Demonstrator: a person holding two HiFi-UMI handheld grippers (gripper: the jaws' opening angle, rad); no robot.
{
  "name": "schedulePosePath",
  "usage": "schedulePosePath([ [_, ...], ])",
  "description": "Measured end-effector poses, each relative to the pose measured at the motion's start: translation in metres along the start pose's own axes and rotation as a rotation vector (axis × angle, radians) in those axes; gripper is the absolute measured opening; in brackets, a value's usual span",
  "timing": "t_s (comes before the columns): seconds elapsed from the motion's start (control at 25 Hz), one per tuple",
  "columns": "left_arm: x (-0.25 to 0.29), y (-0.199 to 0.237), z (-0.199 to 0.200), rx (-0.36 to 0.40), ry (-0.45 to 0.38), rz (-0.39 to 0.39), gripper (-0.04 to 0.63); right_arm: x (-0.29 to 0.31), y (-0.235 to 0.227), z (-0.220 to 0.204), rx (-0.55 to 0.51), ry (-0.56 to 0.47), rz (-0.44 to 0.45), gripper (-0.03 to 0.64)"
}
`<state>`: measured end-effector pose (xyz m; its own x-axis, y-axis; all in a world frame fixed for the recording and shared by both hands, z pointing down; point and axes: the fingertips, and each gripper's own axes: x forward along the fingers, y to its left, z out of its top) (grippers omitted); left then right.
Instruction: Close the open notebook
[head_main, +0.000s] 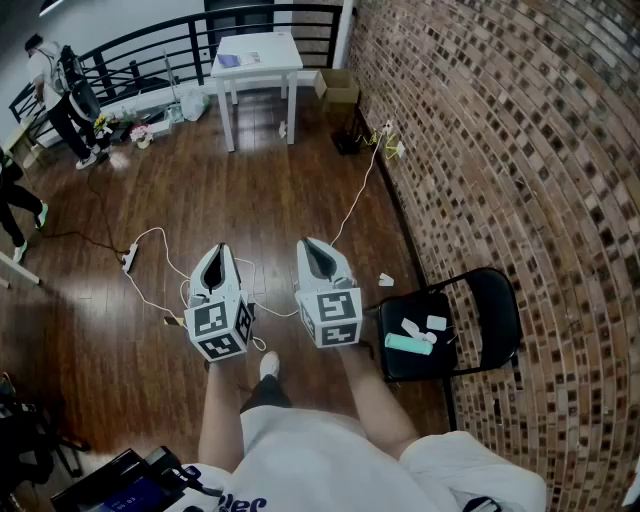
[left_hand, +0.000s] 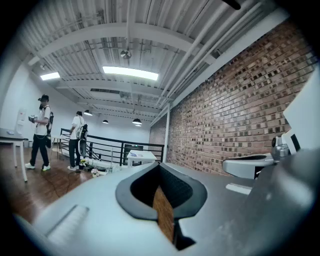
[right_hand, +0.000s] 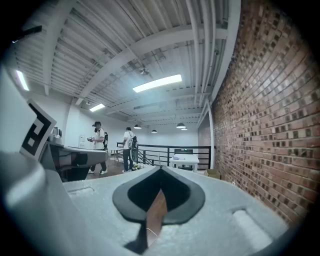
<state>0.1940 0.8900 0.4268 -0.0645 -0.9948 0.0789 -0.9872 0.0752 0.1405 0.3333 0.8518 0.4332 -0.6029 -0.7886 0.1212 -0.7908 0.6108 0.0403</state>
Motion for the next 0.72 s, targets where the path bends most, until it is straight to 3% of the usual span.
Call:
schedulePosePath([
  [0.16,0.061,0.049,0.019,0.008,0.011,-0.027,0.005,0.084,0.025,0.018,-0.024,0.018,0.003,-0.017],
  [0.32,0.108,0.086,0.046,0.082,-0.008,-0.041,0.008,0.149,0.038,0.04,-0.011,0.019,-0.015,-0.015],
  [0.52,0.158,0.097,0.052,0.065,-0.034,-0.152,0.015,0.205,0.019,0.037,-0.04,0.065,-0.006,-0.009],
  [0.72,0.208,0.106,0.043,0.046,-0.031,-0.145,0.015,0.257,-0.011,0.04,-0.001,0.001,-0.012,-0.009],
])
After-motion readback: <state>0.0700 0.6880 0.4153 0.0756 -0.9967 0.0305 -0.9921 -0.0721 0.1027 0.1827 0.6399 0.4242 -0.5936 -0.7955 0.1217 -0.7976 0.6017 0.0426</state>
